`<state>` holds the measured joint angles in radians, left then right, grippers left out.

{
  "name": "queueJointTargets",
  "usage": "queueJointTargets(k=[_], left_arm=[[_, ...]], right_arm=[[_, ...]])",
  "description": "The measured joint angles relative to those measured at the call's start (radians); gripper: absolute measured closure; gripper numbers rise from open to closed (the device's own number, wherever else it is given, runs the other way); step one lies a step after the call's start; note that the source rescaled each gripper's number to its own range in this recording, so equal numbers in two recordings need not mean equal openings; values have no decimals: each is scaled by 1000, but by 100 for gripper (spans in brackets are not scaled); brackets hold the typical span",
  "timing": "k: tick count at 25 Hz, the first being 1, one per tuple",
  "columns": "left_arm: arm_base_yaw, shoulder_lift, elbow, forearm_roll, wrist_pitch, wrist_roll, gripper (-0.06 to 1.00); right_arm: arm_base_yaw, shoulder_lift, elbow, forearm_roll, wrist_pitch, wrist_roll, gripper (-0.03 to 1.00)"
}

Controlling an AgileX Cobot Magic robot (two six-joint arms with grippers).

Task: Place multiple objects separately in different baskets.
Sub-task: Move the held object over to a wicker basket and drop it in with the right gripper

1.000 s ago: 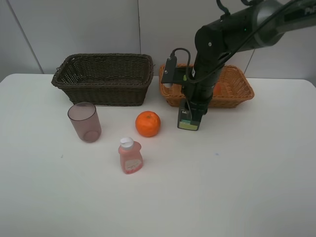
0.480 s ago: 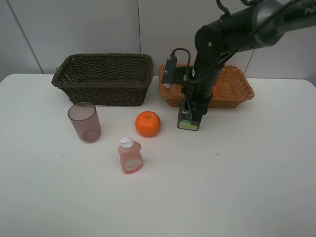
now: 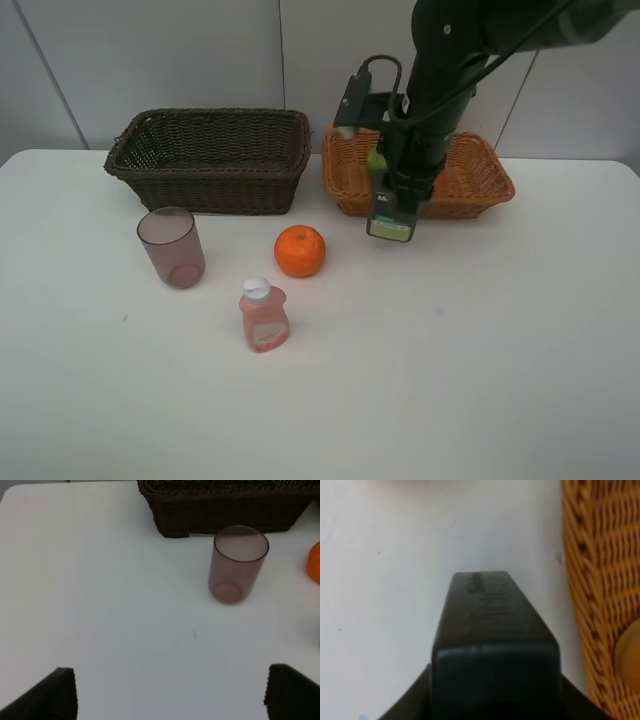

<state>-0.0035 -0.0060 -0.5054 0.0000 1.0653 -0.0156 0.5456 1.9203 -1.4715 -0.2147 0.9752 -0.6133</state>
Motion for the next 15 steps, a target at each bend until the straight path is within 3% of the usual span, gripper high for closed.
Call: queueJointTargets(k=[8, 15], left_arm=[[0, 0, 0, 0, 0, 0, -3], [0, 0, 0, 0, 0, 0, -3]], right_arm=[[39, -2, -232, 72, 158, 273, 96], [69, 11, -385, 110, 223, 372, 96]])
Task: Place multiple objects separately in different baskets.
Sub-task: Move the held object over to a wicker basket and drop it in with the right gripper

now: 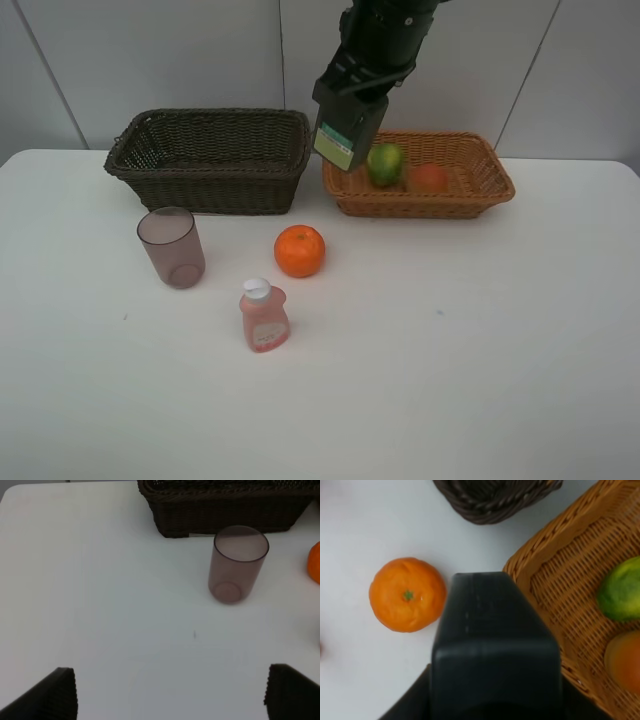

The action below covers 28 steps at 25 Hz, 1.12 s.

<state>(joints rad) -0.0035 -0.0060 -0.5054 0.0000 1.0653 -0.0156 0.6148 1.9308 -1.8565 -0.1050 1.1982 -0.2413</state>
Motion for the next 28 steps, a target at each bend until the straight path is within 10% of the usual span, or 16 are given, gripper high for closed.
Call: queueJointTargets(k=[10, 28], left_arm=[[0, 0, 0, 0, 0, 0, -3], [0, 0, 0, 0, 0, 0, -3]], right_arm=[[26, 160, -189, 23, 3, 134, 96], [47, 399, -258, 46, -554, 189, 96]])
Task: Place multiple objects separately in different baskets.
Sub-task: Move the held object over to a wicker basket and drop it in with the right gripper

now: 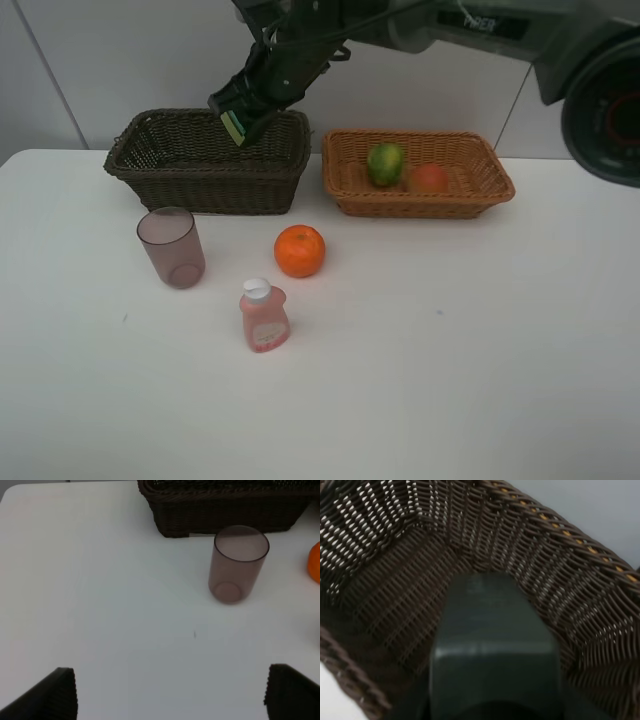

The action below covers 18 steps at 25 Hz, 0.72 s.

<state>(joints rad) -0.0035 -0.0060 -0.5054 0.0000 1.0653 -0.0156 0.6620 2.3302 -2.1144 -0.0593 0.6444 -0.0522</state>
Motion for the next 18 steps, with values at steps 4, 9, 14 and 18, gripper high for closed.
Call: queueJointTargets(k=[4, 9, 14, 18], left_arm=[[0, 0, 0, 0, 0, 0, -3], [0, 0, 0, 0, 0, 0, -3], [0, 0, 0, 0, 0, 0, -3], [0, 0, 0, 0, 0, 0, -3]], right_arm=[[0, 51, 0, -2, -92, 1, 96], [-2, 97, 0, -20, -163, 1, 96], [-11, 130, 0, -23, -174, 16, 96], [-15, 136, 0, -25, -174, 31, 94]])
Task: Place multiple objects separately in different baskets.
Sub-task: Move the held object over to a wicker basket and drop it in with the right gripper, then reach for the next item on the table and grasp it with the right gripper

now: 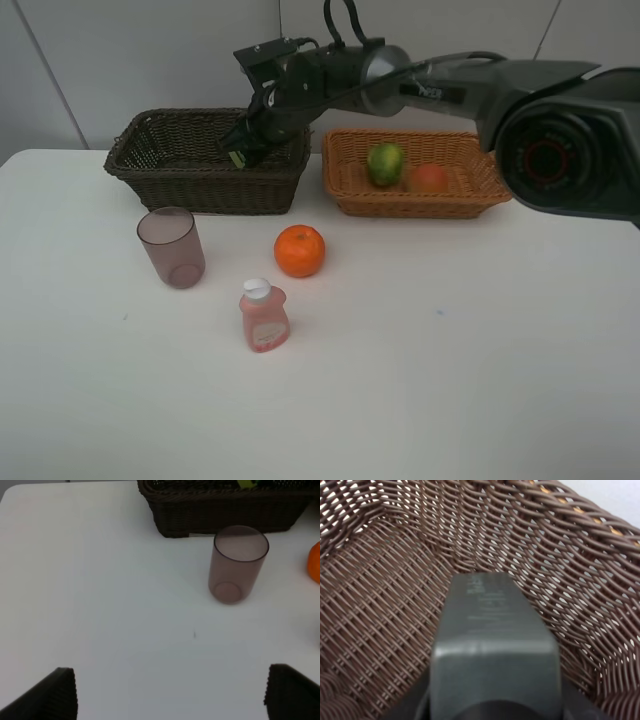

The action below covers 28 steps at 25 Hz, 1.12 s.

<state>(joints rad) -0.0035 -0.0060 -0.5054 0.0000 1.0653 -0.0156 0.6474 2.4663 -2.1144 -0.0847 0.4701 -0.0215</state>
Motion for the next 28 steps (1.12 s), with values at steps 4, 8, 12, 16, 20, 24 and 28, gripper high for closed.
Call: queueJointTargets(k=[4, 8, 12, 16, 20, 24, 28], left_arm=[[0, 0, 0, 0, 0, 0, -3], [0, 0, 0, 0, 0, 0, -3], [0, 0, 0, 0, 0, 0, -3], [0, 0, 0, 0, 0, 0, -3], [0, 0, 0, 0, 0, 0, -3], [0, 0, 0, 0, 0, 0, -3], [0, 0, 0, 0, 0, 0, -3]], right_arm=[[1, -4, 0, -2, -22, 3, 49], [1, -7, 0, -2, -23, 3, 6], [1, -14, 0, -2, 13, 3, -1], [1, -53, 0, -17, 97, 3, -1], [3, -127, -1, -20, 208, 3, -1], [3, -194, -3, -11, 338, 3, -1], [3, -227, -3, 25, 486, 22, -1]])
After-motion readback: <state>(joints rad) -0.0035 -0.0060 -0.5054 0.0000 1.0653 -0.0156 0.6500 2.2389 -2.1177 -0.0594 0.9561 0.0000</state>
